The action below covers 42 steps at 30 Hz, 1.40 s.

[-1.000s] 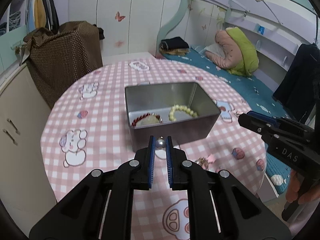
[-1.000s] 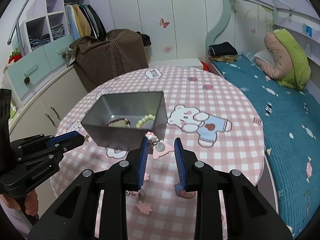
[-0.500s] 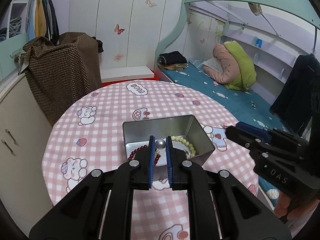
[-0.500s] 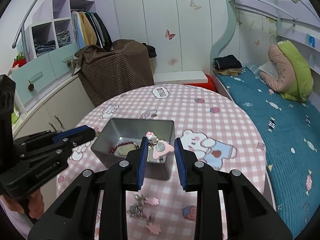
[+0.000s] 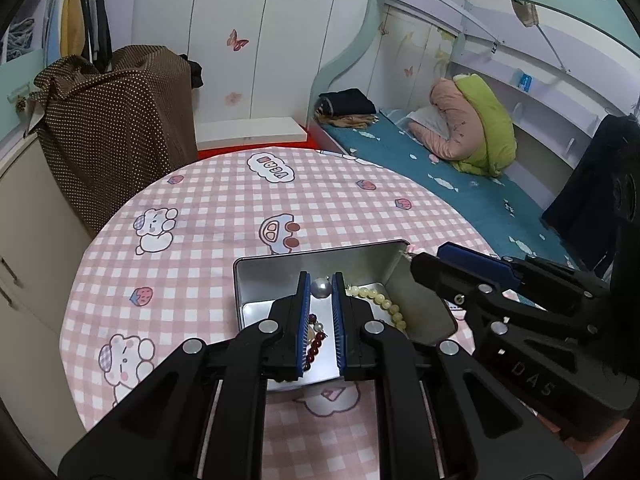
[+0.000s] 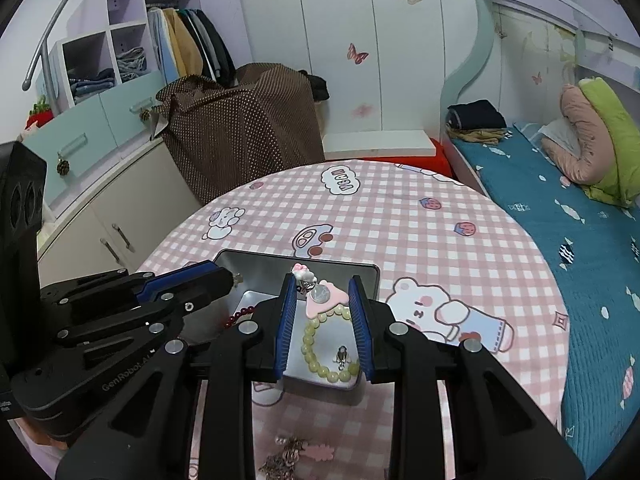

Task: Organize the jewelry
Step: 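Lower the pearl earring into the box with the left tool while the right tool drops the pink charm in, then withdraw both tools from the box back toward the remaining charms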

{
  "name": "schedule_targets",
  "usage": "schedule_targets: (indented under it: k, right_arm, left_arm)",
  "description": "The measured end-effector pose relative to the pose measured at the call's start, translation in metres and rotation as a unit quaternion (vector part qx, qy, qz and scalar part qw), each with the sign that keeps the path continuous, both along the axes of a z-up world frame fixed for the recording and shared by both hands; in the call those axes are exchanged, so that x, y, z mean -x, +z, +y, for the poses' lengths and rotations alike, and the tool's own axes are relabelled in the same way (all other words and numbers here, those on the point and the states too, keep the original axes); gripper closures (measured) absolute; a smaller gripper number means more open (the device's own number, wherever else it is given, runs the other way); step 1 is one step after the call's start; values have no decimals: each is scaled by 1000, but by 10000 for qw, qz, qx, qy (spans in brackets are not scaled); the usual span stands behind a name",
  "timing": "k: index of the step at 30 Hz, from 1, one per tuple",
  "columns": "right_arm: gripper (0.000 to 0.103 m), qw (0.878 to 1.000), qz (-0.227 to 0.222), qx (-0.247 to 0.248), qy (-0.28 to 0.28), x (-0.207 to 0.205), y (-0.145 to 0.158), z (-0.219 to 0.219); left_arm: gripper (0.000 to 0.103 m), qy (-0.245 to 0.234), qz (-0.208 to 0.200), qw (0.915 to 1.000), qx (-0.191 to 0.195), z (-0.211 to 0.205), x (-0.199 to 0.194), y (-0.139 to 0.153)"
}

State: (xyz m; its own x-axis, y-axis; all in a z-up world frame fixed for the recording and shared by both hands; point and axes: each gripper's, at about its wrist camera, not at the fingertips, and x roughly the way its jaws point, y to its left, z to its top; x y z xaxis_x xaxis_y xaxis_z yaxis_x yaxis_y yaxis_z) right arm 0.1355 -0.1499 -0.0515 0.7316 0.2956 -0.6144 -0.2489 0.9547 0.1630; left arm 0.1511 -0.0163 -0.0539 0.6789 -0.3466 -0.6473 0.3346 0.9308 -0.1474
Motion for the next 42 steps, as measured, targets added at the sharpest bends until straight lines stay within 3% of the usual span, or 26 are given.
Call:
schedule_targets:
  k: [12,15,19,27,29,33,36,40,42]
  right_arm:
    - [75,9999,110,-22,69,-7,-4,-2]
    - [66,10000,66,17,-65,-5,-1,-6]
    - [58,9996,101,25,-256,-6,-1,-16]
    - [57,9994,132,33,-322,-5,-1,-21]
    - [57,9994,133,39,-316,-4,-1,-21]
    - [57,9994,131,37,-328,-4,0,-21]
    - [50,9993,112,46,-362,-1,1,-22]
    - [26,9986,90,26,-517,7,5,-27]
    - [22,9982,68,45,-596,14,7,-30]
  left_arm:
    - [91,66,179,9998,-99,-1,-8,-9]
    - [91,114,152,9997,-128,1,-6,-8]
    - [73,204,123,9996,-134,7,-4,-6]
    - [73,270,205,9993,-154,12,-4,-9]
    - [68,282,206,9993,-148,12,-3,-8]
    - [67,287,208,9992,-171,11,-2,-8]
    - [58,318,208,9991,-173,12,1,-6]
    - [45,353,142,9991,-160,14,9,-1]
    - [40,374,111,9991,-164,15,13,1]
